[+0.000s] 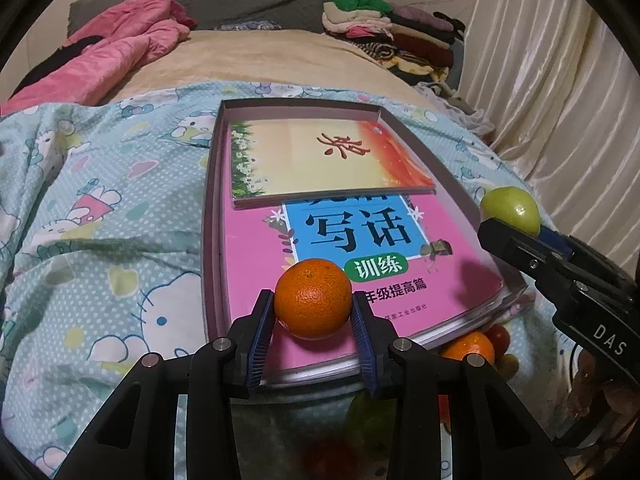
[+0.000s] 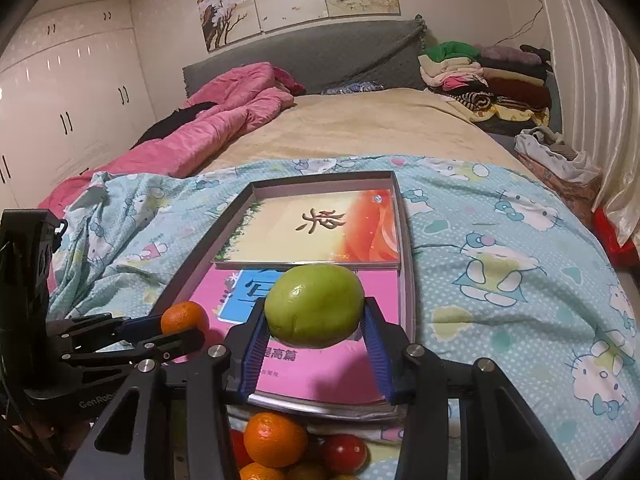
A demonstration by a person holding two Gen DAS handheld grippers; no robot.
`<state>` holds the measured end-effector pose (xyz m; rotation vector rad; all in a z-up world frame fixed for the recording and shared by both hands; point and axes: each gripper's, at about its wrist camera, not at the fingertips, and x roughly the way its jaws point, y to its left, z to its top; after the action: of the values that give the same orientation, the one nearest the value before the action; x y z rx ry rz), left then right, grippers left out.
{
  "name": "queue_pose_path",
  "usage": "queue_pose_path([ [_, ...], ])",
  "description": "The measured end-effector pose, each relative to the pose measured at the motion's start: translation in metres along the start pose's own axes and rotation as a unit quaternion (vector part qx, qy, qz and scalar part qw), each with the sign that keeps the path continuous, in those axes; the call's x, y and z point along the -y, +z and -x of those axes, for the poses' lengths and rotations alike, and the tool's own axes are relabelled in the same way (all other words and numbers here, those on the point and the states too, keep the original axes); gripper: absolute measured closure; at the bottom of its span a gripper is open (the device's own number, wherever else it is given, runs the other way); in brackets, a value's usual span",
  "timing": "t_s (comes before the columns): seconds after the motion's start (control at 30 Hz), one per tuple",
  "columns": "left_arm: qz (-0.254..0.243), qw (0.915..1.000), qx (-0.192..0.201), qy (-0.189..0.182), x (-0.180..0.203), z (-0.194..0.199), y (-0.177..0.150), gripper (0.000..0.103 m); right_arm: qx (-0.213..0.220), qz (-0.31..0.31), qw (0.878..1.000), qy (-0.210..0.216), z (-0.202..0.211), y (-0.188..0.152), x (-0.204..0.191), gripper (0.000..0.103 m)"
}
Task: Organize fruits
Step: 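Lift and carry the orange with the left tool while the right tool carries the apple into the tray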
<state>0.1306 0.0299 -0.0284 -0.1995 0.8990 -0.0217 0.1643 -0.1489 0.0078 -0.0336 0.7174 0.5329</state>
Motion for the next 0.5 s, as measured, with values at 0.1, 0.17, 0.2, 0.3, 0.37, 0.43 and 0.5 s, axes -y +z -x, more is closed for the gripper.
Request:
queue_pose_path([
  [0.1,0.000,1.0000,-0.003,0.002,-0.001,-0.002,0.000,0.064,-0.008,0.007,1.000,-0.011,-0.004,-0.001,-0.001,0.058],
  [0.17,-0.001,0.9999,-0.003,0.010,-0.002,-0.002,0.000,0.064,-0.015,0.006,1.000,-0.016,-0.007,-0.003,0.000,0.058],
  [0.2,-0.003,0.9999,-0.004,0.013,-0.003,-0.003,-0.001,0.064,-0.019,0.004,1.000,-0.016,-0.009,-0.004,0.001,0.058],
  [0.3,-0.005,0.9999,-0.002,0.014,-0.003,-0.004,0.000,0.064,-0.029,0.003,0.999,-0.021,-0.014,-0.006,0.002,0.058],
  [0.37,-0.013,0.9997,0.001,0.021,-0.002,-0.005,-0.001,0.063,-0.036,0.007,0.999,-0.025,-0.017,-0.008,0.001,0.058],
  [0.43,-0.017,0.9996,0.003,0.022,-0.002,-0.005,-0.001,0.063,-0.040,0.010,0.999,-0.027,-0.019,-0.010,0.001,0.058],
  [0.5,-0.019,0.9996,0.003,0.023,-0.002,-0.006,-0.001,0.063,-0.043,0.012,0.999,-0.028,-0.020,-0.010,0.000,0.058],
])
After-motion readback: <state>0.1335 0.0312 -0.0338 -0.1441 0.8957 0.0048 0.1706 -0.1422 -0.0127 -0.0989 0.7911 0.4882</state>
